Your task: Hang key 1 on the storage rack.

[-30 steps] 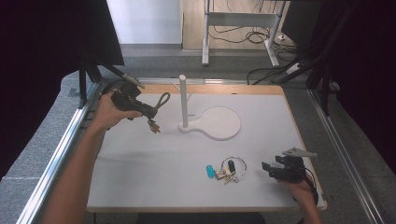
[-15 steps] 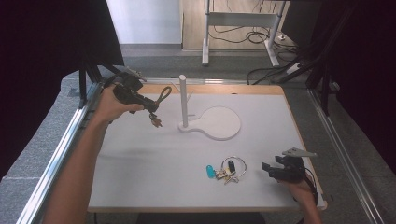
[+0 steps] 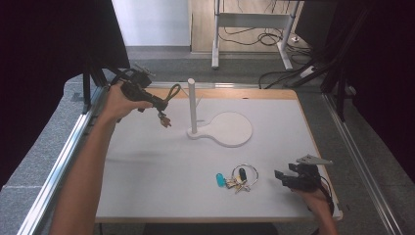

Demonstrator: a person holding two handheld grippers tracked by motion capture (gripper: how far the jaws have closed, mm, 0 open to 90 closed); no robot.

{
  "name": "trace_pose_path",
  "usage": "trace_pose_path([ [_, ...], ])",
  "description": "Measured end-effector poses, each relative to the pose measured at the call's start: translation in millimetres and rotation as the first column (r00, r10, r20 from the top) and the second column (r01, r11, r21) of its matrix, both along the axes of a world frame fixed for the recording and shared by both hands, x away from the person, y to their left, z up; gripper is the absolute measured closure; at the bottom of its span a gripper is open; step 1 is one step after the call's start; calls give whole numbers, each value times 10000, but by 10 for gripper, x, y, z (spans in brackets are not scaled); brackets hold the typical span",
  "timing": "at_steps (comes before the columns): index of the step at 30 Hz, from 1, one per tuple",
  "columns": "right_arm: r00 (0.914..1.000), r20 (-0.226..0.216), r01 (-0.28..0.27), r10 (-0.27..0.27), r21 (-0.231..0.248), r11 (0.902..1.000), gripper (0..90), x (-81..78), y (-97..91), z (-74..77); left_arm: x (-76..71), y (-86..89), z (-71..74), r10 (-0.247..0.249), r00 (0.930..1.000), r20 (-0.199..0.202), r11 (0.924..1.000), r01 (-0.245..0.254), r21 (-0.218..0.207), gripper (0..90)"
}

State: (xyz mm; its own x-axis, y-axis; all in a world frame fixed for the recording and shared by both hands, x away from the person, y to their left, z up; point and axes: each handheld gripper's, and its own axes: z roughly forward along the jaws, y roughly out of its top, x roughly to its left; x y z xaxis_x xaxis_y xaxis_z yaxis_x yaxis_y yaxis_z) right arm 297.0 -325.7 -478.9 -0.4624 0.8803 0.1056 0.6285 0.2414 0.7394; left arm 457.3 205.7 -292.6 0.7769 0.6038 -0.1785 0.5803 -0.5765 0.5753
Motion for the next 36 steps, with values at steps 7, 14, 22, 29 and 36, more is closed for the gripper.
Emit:
trace_pose_path([
  [7,10000,30,7,-7,-18,10000,300,-5,1,9,81,-53,-16,-74,10000,-48,9998,75,200,668],
  [14,10000,1,-37,37,-32,10000,300,-4,12,4,142,-96,-43,-8,10000,-46,9999,9,152,668],
  [22,9999,-74,-93,92,-103,9999,300,3,16,-12,202,-113,-102,189,9996,-186,9998,-188,67,668],
  [29,9999,-119,-128,125,-191,9997,300,3,34,-20,243,-211,-194,31,9992,-387,9996,-20,281,667],
  [36,9998,-146,-134,130,-221,9997,300,7,32,-26,239,-358,-281,-126,9989,-458,9989,147,454,666],
])
